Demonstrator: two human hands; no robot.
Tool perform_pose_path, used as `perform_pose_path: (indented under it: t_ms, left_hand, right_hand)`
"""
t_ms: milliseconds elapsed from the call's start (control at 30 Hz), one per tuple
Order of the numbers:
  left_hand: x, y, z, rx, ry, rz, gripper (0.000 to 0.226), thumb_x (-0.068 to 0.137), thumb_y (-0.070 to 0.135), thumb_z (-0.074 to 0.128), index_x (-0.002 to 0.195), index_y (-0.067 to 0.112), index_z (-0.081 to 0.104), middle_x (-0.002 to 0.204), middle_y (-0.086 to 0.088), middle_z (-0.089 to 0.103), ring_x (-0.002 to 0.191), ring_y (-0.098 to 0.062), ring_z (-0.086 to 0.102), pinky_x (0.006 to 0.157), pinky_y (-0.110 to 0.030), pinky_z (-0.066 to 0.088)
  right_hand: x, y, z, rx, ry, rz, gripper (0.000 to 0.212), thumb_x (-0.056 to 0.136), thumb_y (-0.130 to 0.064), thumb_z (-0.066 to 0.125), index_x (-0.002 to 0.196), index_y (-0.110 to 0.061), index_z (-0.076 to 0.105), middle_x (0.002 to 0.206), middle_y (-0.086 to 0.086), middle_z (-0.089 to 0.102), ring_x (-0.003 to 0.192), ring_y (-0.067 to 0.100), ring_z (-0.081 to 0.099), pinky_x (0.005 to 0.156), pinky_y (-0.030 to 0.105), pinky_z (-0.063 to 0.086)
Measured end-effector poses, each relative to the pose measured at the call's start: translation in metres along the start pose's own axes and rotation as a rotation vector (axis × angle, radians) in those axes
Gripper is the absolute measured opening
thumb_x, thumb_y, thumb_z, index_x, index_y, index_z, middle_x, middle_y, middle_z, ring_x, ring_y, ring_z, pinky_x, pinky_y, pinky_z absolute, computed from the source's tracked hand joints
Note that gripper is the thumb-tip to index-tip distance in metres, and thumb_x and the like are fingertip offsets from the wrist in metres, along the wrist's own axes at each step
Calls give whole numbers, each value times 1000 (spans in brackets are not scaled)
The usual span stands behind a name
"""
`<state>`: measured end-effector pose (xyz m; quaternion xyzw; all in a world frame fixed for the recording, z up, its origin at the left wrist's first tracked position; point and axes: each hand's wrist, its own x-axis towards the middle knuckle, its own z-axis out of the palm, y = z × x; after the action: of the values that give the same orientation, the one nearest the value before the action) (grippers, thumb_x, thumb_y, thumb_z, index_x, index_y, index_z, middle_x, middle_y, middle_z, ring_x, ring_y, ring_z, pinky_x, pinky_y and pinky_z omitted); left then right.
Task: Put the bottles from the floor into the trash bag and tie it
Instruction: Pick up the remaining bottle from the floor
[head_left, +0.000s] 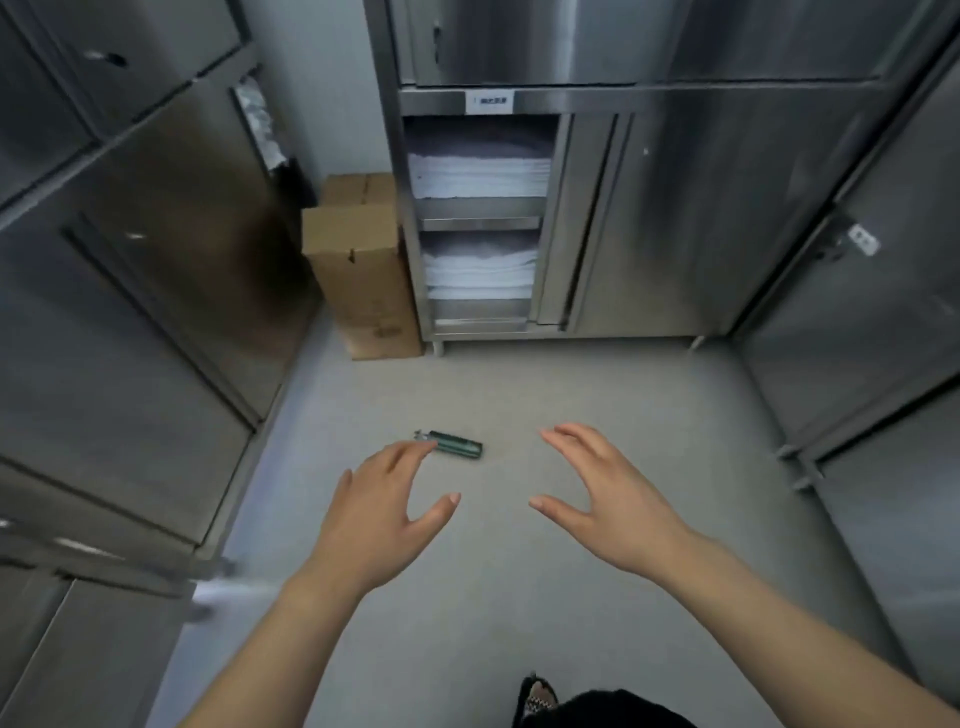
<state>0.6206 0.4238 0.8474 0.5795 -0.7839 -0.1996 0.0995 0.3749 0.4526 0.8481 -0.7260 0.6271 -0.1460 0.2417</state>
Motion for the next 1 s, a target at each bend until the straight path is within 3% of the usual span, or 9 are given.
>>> perform_pose_path:
  t_ms: [167,367,600,733,867,1000]
  left_hand:
    - [75,-10,-5,26,-45,-25,63,85,60,42,140,31,31,146,8,37,133,-14,36,108,-46,31]
    - [127,-111,-34,49,-35,-154,64,85,62,41,140,30,33,144,6,40,133,-16,37,106,-47,34]
    - [207,-188,-79,33,5,-252,68,81,67,36,137,28,36,143,5,43,129,-18,42,103,-49,38]
    - [242,-214,-72,49,-55,-308,65,84,64,38,139,29,33,144,5,41,132,-17,39,105,-50,35]
    - [267,-235,-46,49,-106,-430,64,86,61,40,140,29,32,144,5,40,129,-18,41,105,-48,35]
    - [289,-254,1,22,-129,-575,62,87,57,44,140,25,35,145,3,41,127,-18,44,104,-38,38]
  right_hand:
    - [70,22,-9,-14,-28,16,68,85,-55,52,143,-27,29,152,-5,25,139,13,27,113,31,26]
    - [194,-21,21,13,-92,-107,61,86,-53,52,141,-30,34,150,-4,27,137,15,30,111,34,29]
    - [322,-55,23,35,-144,-187,59,83,-54,57,137,-42,34,148,-12,28,133,8,32,106,21,26]
    - [380,-40,32,38,-186,-175,62,83,-54,57,139,-42,32,148,-11,29,132,7,33,103,16,24]
    - [438,-5,59,37,-296,-197,64,84,-51,58,141,-36,33,148,-6,30,132,12,35,106,22,28]
    - [497,43,106,60,-435,-220,66,83,-49,61,141,-31,35,146,-5,34,130,12,37,103,20,28]
